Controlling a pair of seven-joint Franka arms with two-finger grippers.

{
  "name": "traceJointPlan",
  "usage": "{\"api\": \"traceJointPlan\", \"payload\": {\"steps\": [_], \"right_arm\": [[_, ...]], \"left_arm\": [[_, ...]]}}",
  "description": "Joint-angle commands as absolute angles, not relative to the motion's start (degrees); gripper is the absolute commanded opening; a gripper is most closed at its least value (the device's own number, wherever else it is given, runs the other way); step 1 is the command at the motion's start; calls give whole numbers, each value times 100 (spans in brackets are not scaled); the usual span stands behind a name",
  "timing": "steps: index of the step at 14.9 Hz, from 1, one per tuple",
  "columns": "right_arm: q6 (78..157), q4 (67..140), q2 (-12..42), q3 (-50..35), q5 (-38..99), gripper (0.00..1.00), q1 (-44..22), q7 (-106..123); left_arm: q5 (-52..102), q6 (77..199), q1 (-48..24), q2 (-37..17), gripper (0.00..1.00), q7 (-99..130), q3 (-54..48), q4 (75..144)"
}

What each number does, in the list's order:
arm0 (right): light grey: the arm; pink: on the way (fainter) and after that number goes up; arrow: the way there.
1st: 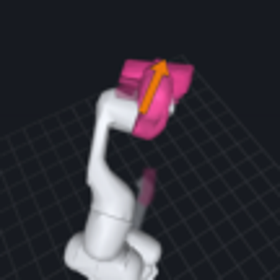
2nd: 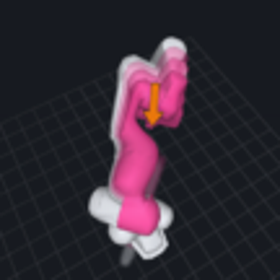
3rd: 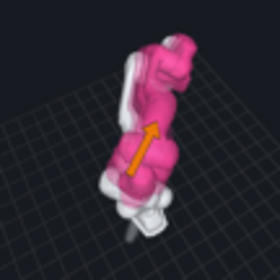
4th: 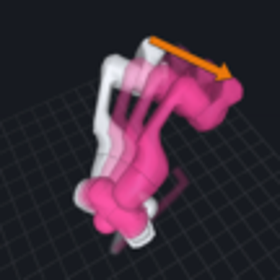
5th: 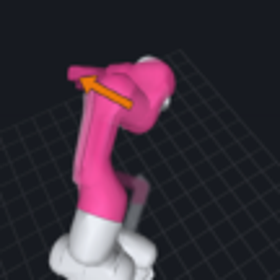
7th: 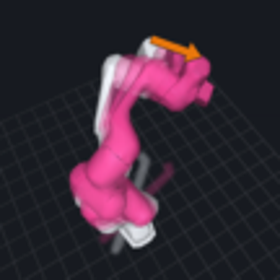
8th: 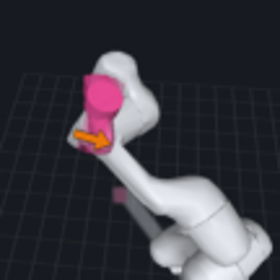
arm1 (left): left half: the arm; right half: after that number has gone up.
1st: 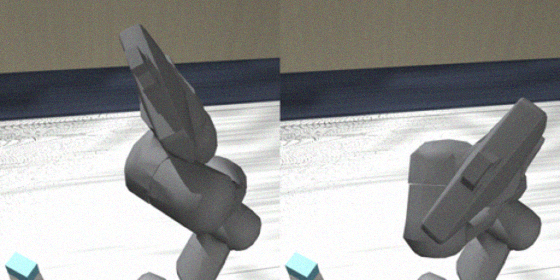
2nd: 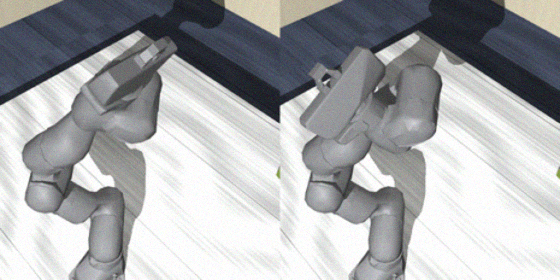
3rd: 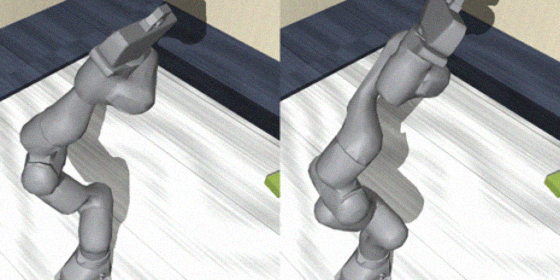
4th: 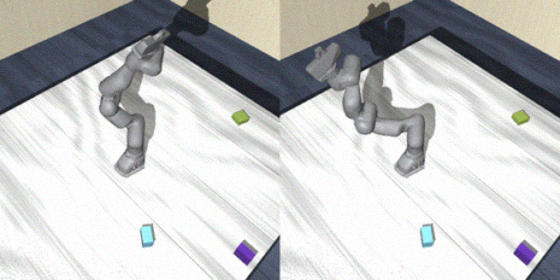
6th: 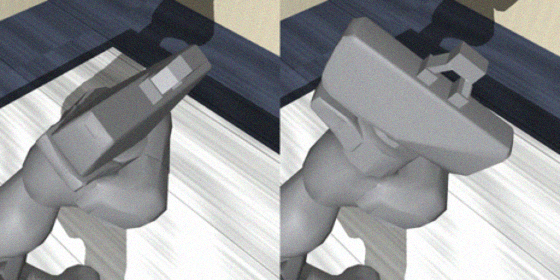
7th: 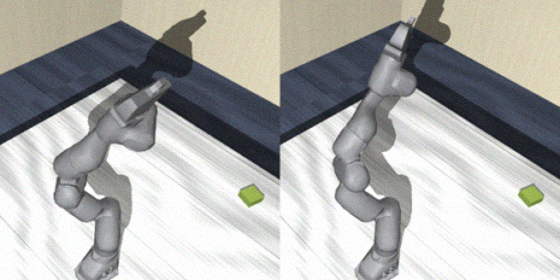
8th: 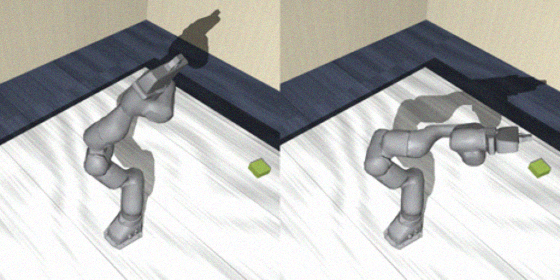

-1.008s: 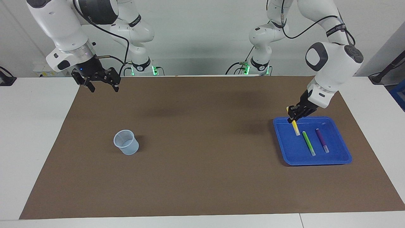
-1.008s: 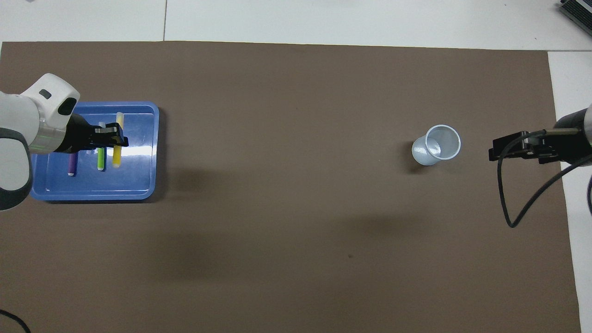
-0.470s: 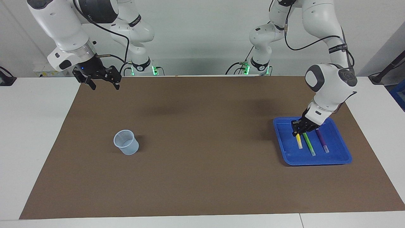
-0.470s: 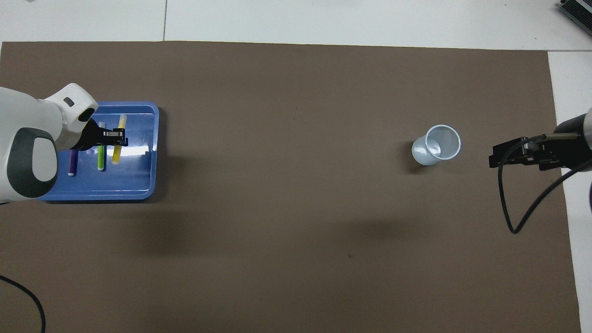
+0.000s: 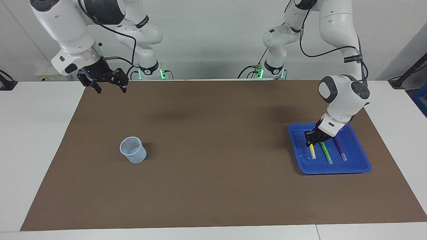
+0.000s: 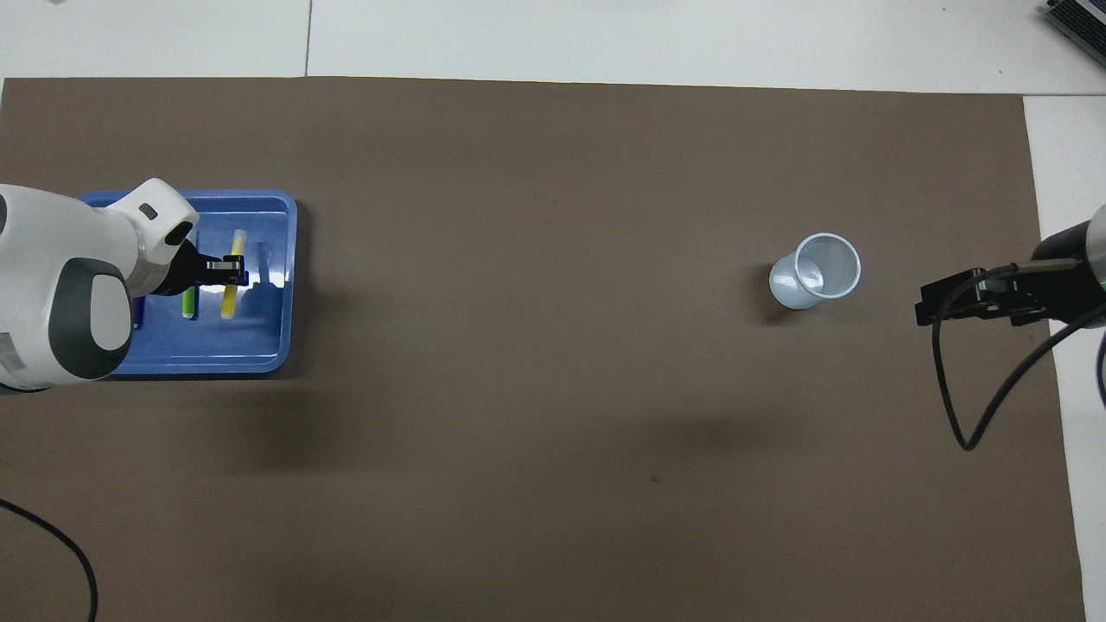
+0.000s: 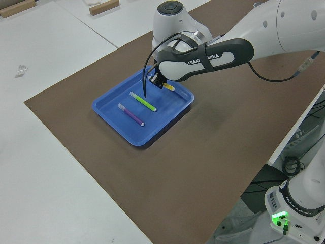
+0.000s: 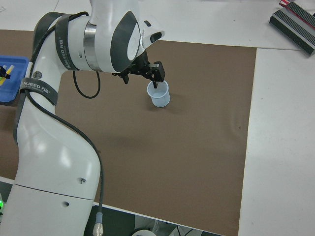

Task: Right arm passes pens to left for tray arrangement
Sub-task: 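Lower the yellow pen into the tray beside the green pen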

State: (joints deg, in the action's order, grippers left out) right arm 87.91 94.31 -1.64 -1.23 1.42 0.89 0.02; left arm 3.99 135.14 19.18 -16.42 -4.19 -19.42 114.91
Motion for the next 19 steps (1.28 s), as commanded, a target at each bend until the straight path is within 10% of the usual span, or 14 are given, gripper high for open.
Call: {"api": "traceJointPlan", "payload": {"steps": [1, 14, 17, 19], "right_arm": [[8745, 9475, -255, -167, -9, 100, 158, 299], [8798, 9475, -255, -176, -79, 100, 141, 343], [8798, 9475, -255, -176, -79, 100, 141, 343], [8798, 9475, -255, -176, -79, 100, 132, 343]], "left_arm": [[290, 13790, 1995, -1687, 0, -475, -1969, 11593], [202, 14397, 2180, -1907, 5, -404, -1942, 11839], [202, 14388, 2171, -1907, 38, -274, -1942, 11821], [202, 14344, 2110, -1907, 100, 191, -1942, 11804]]}}
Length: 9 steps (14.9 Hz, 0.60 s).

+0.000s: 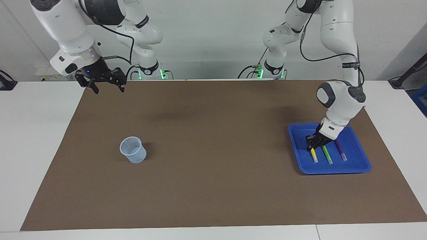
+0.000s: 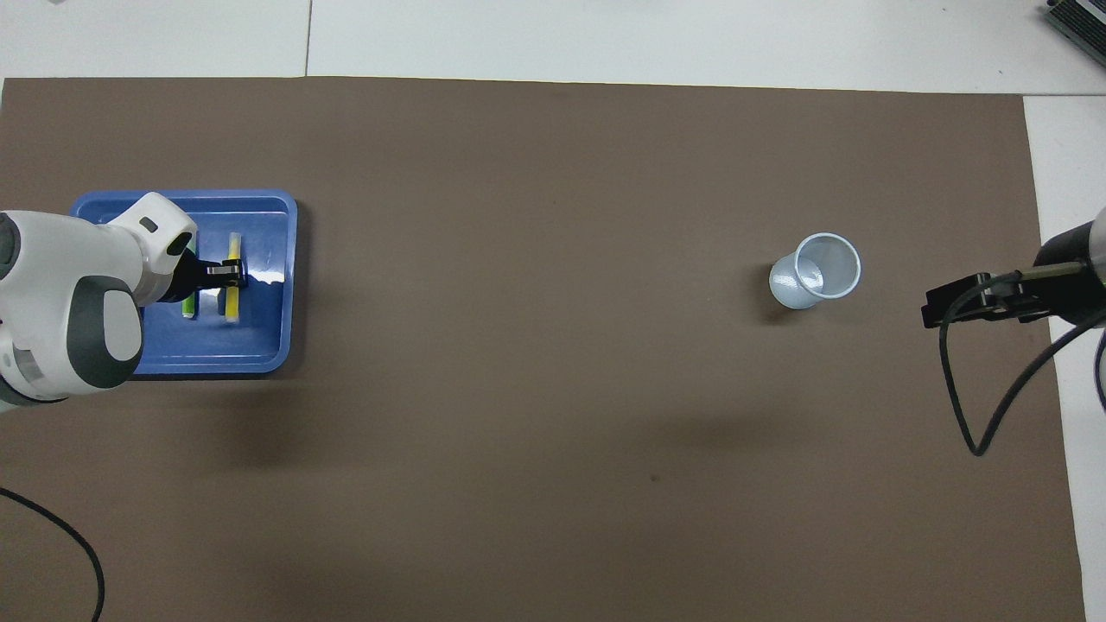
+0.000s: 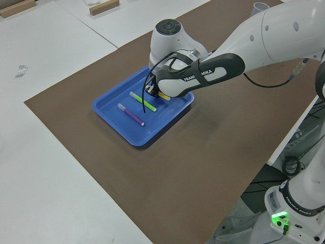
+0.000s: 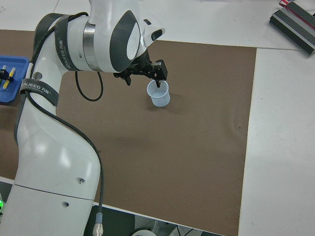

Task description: Right arm passes pens to left for tray arrangement

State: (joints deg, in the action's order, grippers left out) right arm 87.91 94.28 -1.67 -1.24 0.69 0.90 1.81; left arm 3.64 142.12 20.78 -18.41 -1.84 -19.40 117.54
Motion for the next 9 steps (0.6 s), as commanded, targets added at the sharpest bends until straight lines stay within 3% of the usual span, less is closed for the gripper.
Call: {"api": "traceJointPlan", "payload": {"steps": [1, 9], "right_arm": [[8798, 9483, -255, -176, -79, 100, 141, 343], [8780, 9483, -255, -176, -70, 100, 132, 343]], "left_arm": [[202, 14335, 2101, -1907, 100, 219, -1934, 11786], [202, 13369, 2162, -1293, 100, 272, -1934, 11417]]}}
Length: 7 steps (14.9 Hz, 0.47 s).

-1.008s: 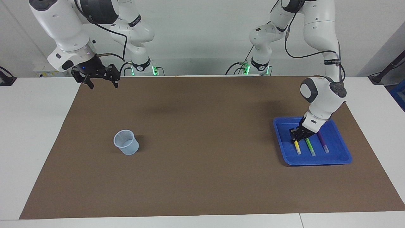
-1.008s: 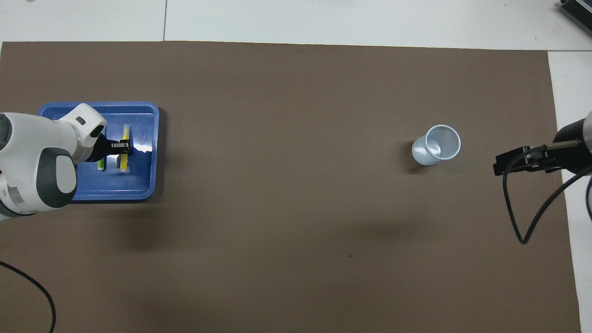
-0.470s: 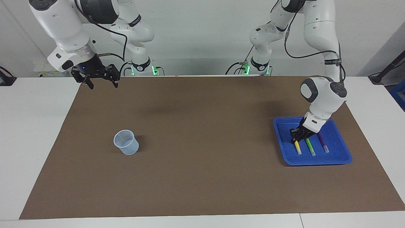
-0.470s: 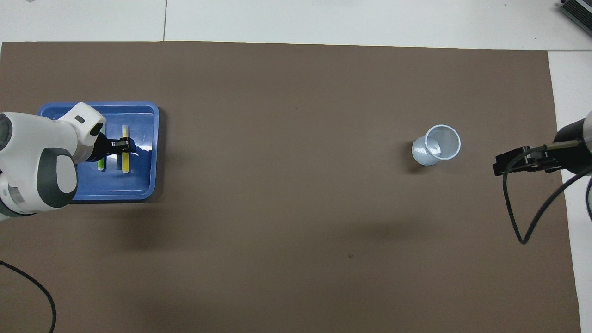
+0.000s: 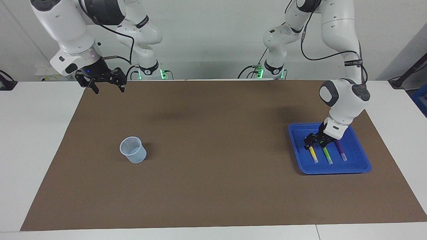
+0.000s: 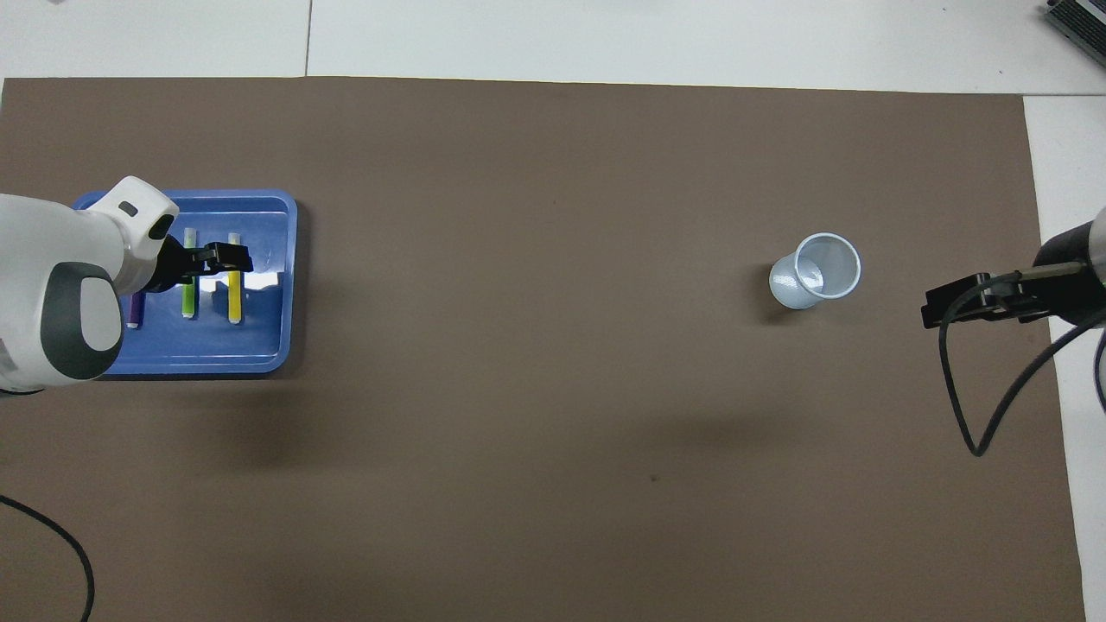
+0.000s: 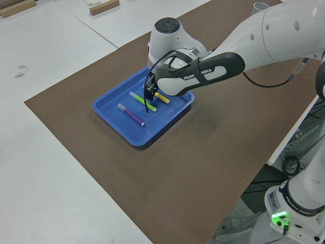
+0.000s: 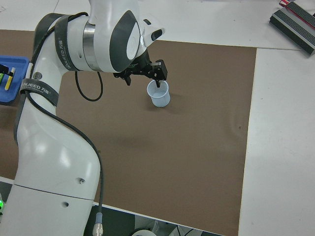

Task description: Right arm passes pens to left for tray arrangement

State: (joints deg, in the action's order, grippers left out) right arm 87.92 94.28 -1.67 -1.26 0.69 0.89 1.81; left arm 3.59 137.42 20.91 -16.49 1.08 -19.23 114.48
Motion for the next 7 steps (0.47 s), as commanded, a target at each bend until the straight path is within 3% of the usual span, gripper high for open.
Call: {"api": "traceJointPlan", "payload": {"steps": [1, 7], "right_arm": [[8754, 9483, -255, -176, -70, 100, 132, 343], [8385, 9501, -299, -176, -79, 100, 114, 343]], "left_arm": [[202, 13220, 2162, -1153, 100, 316, -1934, 11408], [202, 11456, 2162, -528, 100, 378, -1942, 10646]]}}
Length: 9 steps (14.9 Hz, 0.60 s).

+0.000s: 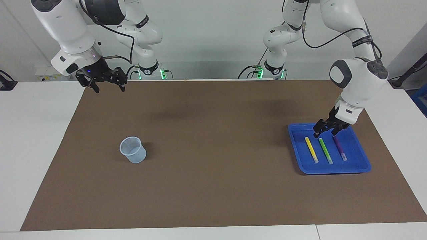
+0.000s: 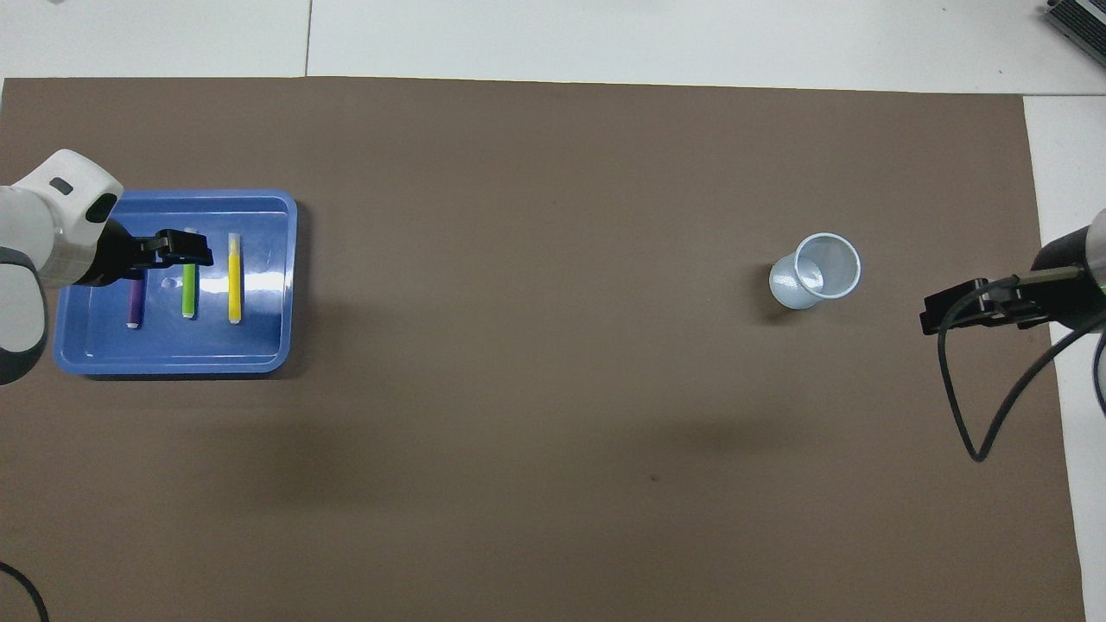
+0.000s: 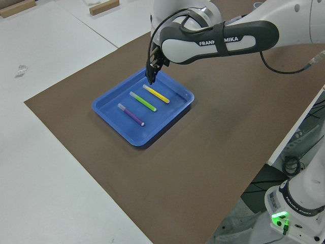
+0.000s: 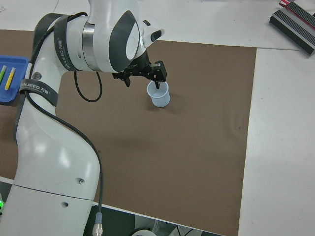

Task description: Right arm passes pens to left for tray arrangement

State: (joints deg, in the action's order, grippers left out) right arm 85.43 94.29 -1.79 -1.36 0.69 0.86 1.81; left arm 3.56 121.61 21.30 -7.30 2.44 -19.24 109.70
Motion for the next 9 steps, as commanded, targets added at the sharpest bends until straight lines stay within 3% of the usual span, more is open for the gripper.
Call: {"api": "traceJointPlan", "payload": {"steps": [1, 9], "right_arm": [[8376, 9501, -299, -176, -79, 100, 114, 334], [8455, 9501, -299, -176, -79, 100, 123, 334]], "left_arm": [[202, 11156, 2145, -440, 100, 378, -1934, 10496], [202, 9967, 2022, 510, 100, 378, -1968, 10485]]}}
